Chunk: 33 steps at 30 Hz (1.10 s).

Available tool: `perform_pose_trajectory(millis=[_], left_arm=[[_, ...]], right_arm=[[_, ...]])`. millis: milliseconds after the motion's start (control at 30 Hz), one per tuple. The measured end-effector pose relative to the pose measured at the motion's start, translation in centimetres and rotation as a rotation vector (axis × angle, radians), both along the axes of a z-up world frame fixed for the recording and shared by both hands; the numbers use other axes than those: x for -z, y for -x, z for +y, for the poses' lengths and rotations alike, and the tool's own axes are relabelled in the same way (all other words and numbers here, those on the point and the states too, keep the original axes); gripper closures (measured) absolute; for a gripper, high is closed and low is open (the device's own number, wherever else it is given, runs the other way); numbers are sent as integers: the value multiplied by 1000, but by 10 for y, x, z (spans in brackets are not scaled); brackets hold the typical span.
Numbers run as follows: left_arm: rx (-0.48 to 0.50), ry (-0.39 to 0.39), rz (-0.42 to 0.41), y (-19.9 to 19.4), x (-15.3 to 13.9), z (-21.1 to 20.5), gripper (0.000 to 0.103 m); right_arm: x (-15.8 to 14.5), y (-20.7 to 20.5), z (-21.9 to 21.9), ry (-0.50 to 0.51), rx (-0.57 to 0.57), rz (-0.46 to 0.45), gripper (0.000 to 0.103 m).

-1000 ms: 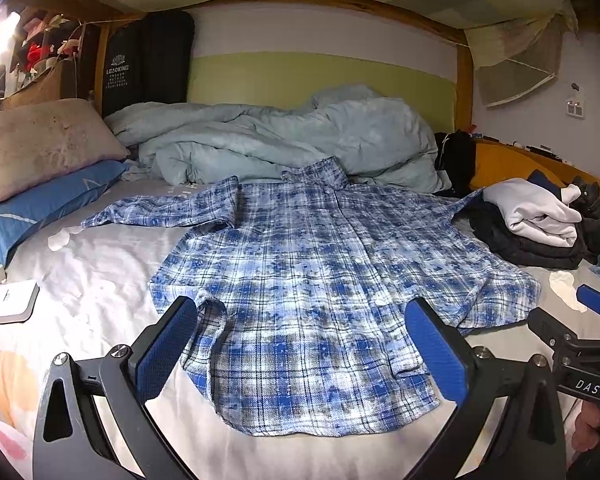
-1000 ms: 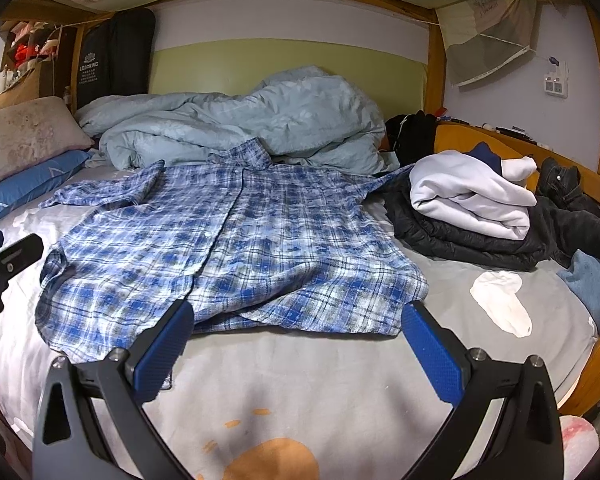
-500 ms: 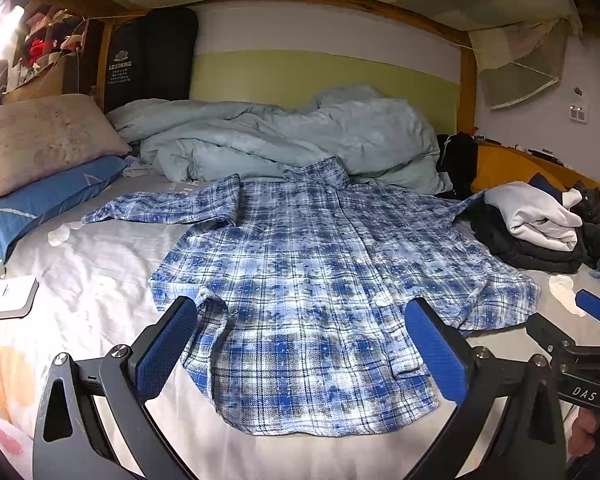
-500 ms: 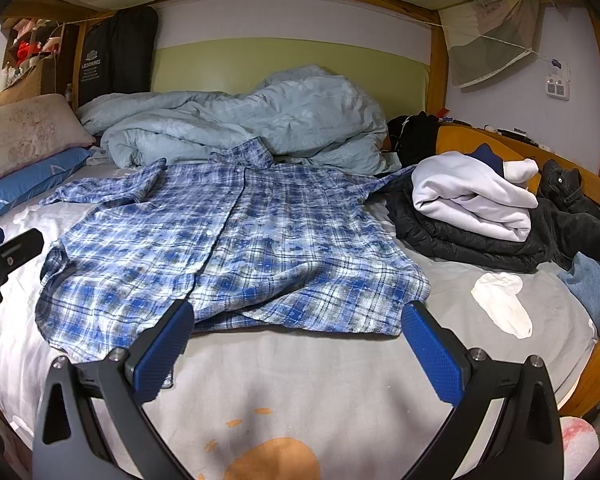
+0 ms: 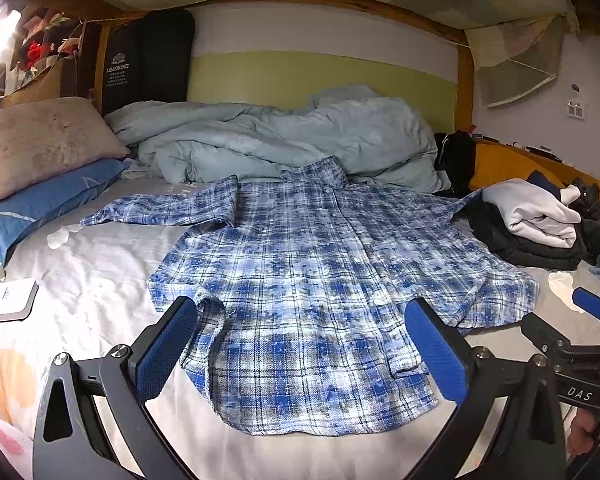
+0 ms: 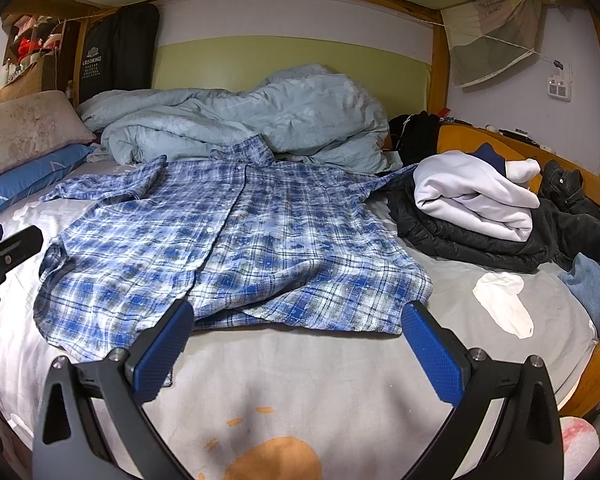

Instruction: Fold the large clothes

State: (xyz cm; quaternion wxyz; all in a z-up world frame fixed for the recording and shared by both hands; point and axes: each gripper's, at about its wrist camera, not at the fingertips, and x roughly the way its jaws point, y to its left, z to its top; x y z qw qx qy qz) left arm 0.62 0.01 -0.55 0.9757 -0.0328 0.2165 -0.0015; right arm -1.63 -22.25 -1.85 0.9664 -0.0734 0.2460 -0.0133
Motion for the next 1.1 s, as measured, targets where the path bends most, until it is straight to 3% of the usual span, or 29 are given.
perform_pose_trajectory(millis=[233,1100], left_arm=[[-2,29,4,0,-2,3,0],[-4,16,7,0,-1,1,0]], right_arm=[[0,0,0,1,-1,-1,0],[-1,2,2,15,-3,1,0]])
